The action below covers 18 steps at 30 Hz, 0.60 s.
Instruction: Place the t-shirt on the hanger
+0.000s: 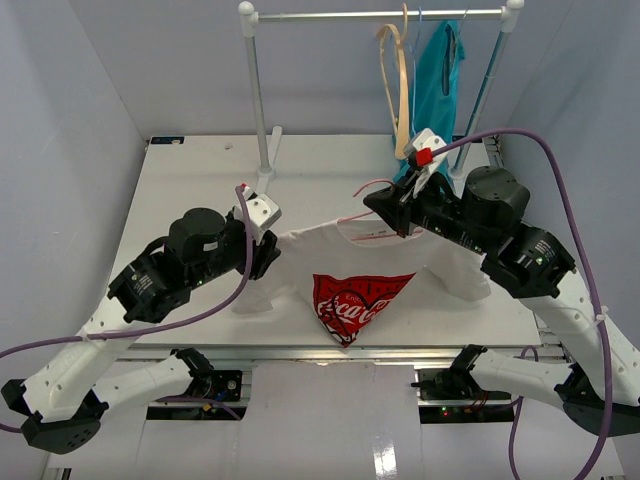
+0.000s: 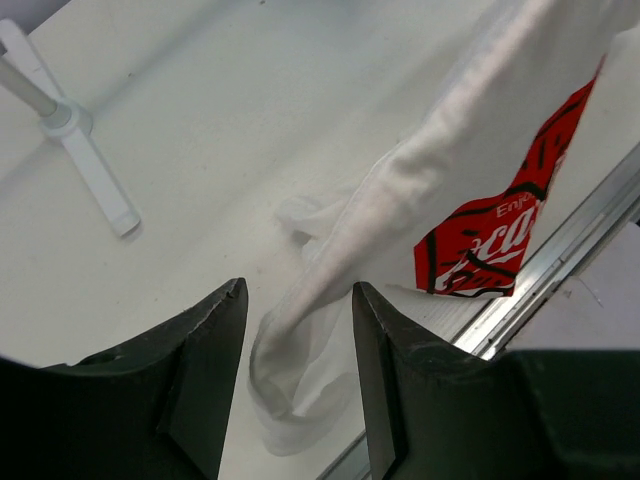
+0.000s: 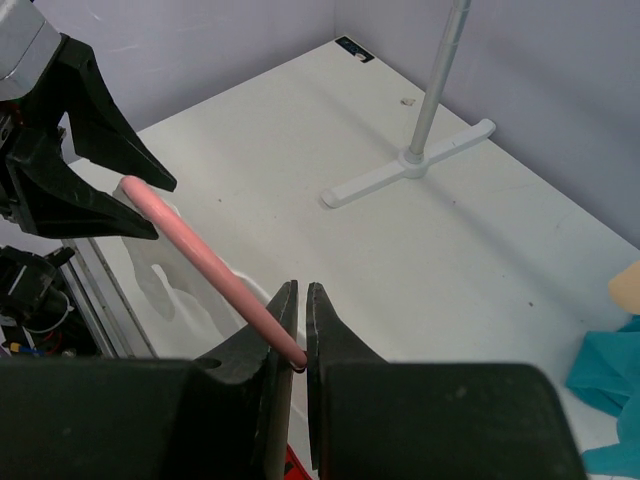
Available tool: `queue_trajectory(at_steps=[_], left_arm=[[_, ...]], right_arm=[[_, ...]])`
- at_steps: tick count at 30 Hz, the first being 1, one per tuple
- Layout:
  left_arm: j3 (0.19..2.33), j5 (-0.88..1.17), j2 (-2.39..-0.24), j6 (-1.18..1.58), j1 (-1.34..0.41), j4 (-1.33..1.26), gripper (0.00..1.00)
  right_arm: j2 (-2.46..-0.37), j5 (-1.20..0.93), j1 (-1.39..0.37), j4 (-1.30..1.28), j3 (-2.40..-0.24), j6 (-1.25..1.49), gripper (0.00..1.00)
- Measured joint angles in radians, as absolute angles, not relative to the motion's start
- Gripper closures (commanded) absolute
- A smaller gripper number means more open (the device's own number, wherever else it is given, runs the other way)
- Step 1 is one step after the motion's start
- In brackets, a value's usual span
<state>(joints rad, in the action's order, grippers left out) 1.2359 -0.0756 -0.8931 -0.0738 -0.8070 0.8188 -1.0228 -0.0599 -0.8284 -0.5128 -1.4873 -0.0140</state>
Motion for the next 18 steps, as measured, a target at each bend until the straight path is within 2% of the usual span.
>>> queue_trajectory(at_steps=[2, 3, 4, 6, 8, 9, 18], left_arm=[[1.236, -0.11, -0.896, -0.069, -0.807, 0.829, 0.49], [1.236, -0.128, -0.896, -0.065, -0.807, 0.836, 0.54], [1.236, -0.142, -0.896, -0.062, -0.807, 0.843, 0.62], [1.235, -0.166, -0.896, -0.056, -0.807, 0.855, 0.87], [1.233, -0.182, -0.896, -0.053, -0.807, 0.864, 0.97], [1.232, -0.189, -0.896, -0.049, -0.807, 0.868, 1.0], [1.23, -0.235, -0.924, -0.025, -0.808, 0.878, 1.0]], right_arm=[[-1.023, -0.048, -0.828, -0.525, -1.494, -0.015, 0.92], [-1.023, -0.041, -0.828, -0.529, -1.496, -0.015, 0.92], [-1.023, -0.036, -0.827, -0.531, -1.496, -0.015, 0.92], [-1.023, -0.024, -0.826, -0.533, -1.497, -0.015, 0.92], [-1.023, -0.008, -0.826, -0.533, -1.497, -0.015, 0.92], [-1.023, -0.001, -0.826, -0.534, -1.497, -0.015, 0.92], [-1.023, 0.032, -0.826, -0.559, -1.515, -0.015, 0.92]])
